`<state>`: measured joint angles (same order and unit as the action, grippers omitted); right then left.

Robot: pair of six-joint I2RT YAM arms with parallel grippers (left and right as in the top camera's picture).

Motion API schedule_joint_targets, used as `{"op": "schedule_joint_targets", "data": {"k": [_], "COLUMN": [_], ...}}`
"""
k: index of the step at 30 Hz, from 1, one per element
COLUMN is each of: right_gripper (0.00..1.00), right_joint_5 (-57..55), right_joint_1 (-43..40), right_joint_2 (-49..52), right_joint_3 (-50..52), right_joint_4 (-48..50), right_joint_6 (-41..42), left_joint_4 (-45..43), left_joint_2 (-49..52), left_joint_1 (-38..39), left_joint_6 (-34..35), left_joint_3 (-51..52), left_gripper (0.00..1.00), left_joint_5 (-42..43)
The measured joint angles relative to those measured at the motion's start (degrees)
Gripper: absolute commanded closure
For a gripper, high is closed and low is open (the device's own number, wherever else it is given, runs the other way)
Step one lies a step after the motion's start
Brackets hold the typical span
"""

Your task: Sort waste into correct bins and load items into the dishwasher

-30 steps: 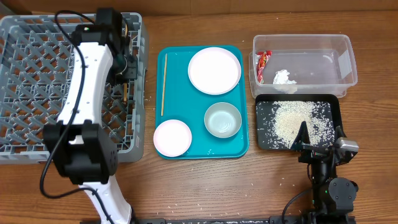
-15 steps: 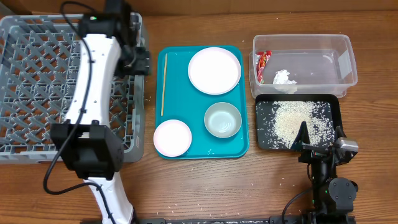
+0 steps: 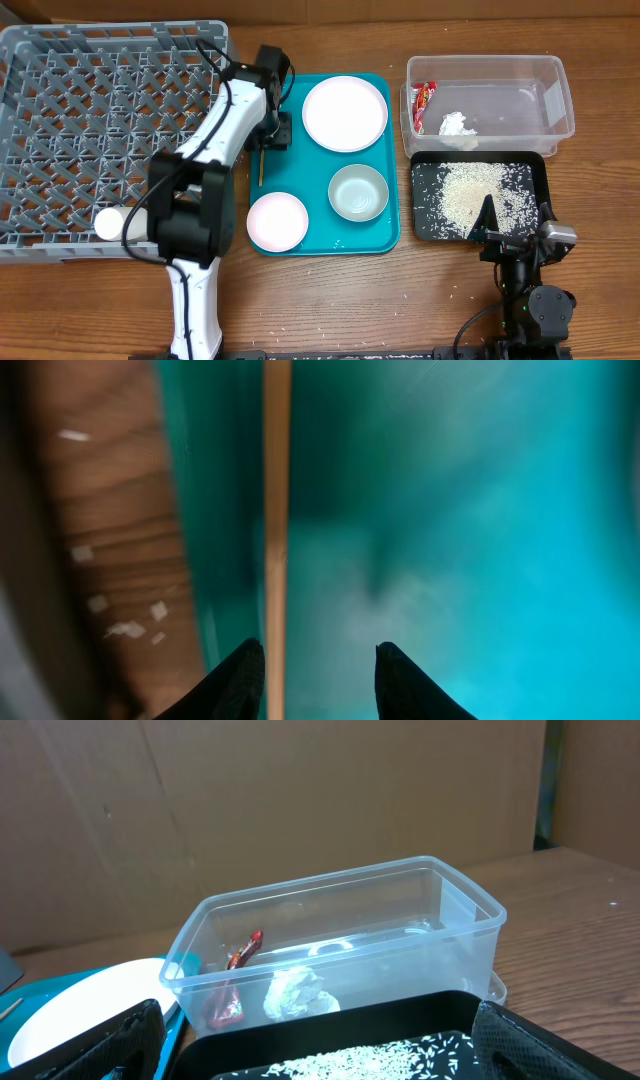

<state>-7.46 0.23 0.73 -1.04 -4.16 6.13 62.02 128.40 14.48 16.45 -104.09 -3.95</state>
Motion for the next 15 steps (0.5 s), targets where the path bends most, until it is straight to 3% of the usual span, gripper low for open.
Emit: {"op": "schedule_joint_targets", "data": {"k": [4, 5, 6, 11, 15], "right_gripper": [0.00, 0.00, 0.00, 0.01, 0.00], "right_joint_5": [-0.04, -0.02, 0.00, 0.00, -0.02], "right_joint_1": [0.02, 0.02, 0.02, 0.02, 0.02], "right_joint_2": [0.02, -0.04, -0.04, -0.04, -0.04], "right_joint_3": [0.00, 0.00, 0.00, 0.00, 0.00], "right_joint_4": [-0.02, -0.04, -0.04, -0.07, 0.04], "right_joint_6": [0.00, 0.02, 0.00, 0.00, 0.02], "left_joint_4": [-0.11, 0.02, 0.07, 3.08, 13.16], "left_joint_2": [3.17, 3.37, 3.37, 3.78, 5.03], "left_joint_1": [0.02, 0.00, 0.02, 0.02, -0.39], "left_joint_6": [0.66, 1.05, 1.20, 1.62, 1.60], "left_joint_3": [-0.15, -0.20, -0.20, -1.42, -10.21], "left_gripper": [0.75, 0.80, 0.96, 0.96, 0.96], "left_joint_5": [-0.20, 0.04, 0.15, 1.64, 2.75]}}
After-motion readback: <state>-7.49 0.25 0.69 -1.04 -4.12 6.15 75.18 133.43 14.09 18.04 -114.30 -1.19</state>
